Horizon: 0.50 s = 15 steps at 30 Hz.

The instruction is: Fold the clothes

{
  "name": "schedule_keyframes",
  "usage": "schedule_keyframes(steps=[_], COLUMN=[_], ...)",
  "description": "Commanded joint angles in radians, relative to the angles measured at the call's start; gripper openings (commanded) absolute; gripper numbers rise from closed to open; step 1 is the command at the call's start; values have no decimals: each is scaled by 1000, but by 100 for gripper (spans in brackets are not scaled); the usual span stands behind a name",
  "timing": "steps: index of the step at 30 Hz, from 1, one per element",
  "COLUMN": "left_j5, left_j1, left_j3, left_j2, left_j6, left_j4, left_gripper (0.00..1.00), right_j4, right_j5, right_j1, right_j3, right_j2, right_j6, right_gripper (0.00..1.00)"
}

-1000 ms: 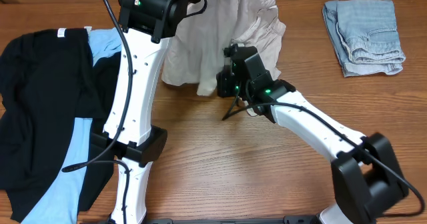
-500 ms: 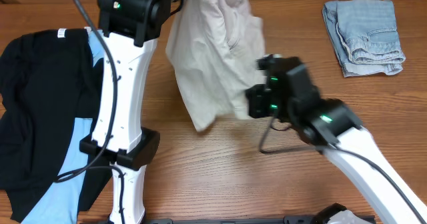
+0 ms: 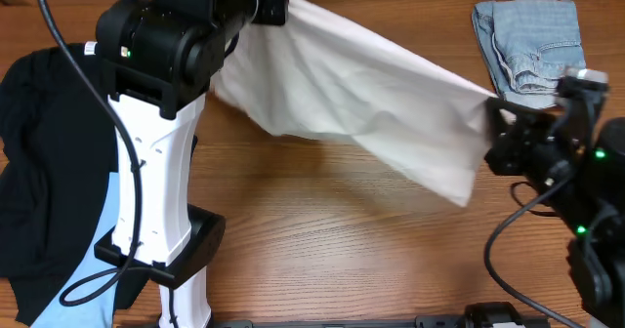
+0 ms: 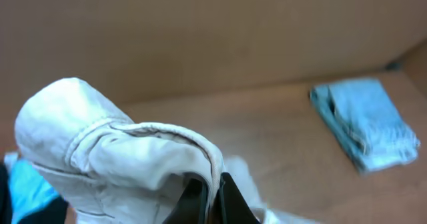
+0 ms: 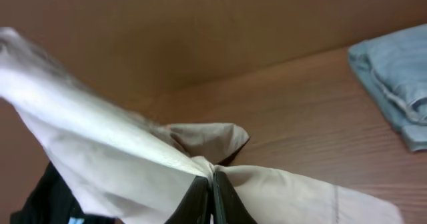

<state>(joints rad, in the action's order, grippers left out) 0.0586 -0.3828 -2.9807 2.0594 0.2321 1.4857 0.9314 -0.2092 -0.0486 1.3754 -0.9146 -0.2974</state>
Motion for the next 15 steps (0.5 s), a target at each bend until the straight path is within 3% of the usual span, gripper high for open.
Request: schedule_keyframes(steps=[1, 7, 15], left_j5=[72, 18, -109], left_j1=[35, 35, 35], left_j3=[-27, -21, 146], left_j2=[-36, 8, 79], left_j6=[-38, -38, -39], left_j4=[55, 195, 204], left_gripper=[4, 5, 8], right_j4=[19, 127, 315], right_j5=[82, 74, 74], right_j1=[51, 51, 51], right_j3=[27, 27, 26], right_j2=[0, -89, -338], right_j6=[44, 64, 90], right_gripper=[4, 4, 4])
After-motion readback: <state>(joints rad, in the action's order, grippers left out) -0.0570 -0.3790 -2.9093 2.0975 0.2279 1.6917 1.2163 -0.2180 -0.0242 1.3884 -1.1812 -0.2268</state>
